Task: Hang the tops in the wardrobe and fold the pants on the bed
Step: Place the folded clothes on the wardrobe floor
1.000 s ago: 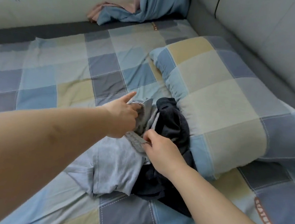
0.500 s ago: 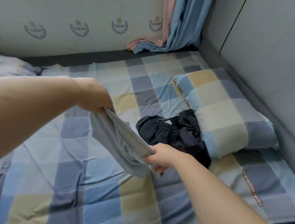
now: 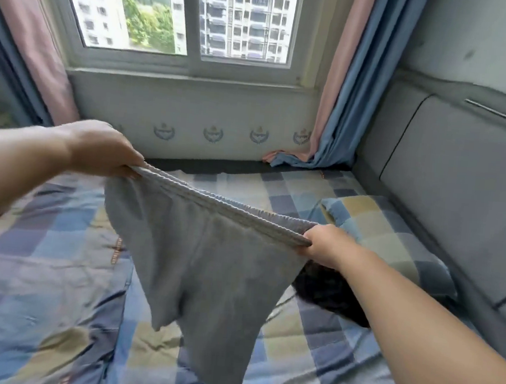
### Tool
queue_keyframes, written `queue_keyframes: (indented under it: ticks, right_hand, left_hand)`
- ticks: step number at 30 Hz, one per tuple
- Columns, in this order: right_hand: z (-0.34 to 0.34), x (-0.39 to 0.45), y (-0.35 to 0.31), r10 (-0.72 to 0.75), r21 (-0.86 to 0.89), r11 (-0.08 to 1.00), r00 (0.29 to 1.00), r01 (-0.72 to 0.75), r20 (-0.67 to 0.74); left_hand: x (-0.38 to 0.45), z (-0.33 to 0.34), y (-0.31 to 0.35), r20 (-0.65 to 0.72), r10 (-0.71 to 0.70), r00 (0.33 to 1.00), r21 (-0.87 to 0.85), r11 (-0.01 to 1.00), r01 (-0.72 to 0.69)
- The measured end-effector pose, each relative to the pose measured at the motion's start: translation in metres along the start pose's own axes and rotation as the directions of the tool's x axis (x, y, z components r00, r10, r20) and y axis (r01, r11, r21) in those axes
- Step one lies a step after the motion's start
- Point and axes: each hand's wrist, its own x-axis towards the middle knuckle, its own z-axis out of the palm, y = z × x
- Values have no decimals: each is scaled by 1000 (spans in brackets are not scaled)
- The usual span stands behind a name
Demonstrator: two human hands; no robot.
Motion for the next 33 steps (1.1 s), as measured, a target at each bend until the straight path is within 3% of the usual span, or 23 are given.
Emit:
queue_keyframes:
  ticks: [2,5,11,16,21,26,33]
  right_hand:
    - [-40,-19,-25,-37,-129,991,996,27,-76]
    - [-83,-46,-48,-67,-184,982,985,38,-156]
    - [-156,-90,-79,-150,-207,975,926,81,-346]
    - [-189,-110,-100,-196,-168,977,849,129,-490]
    - [-197,-116,-108,-280,-308,943,810,130,-515]
    - [-199,-113,-106,-361,-433,891,792,137,-492]
    - [-182,-73,-94,-271,-332,936,835,113,-479]
  left_hand:
    - [-39,-22,-14,-62,-57,996,75,995,62]
    - [-80,-41,-23,-100,-149,984,-71,987,142]
    - [-140,-66,-34,112,-412,904,-68,905,421]
    - [-173,-64,-33,90,-583,807,-156,792,590]
    - [-193,-68,-41,62,-632,773,-345,713,610]
    - [-203,-63,-45,2,-665,747,-406,682,609]
    - [-164,-39,-42,108,-641,760,-458,647,610]
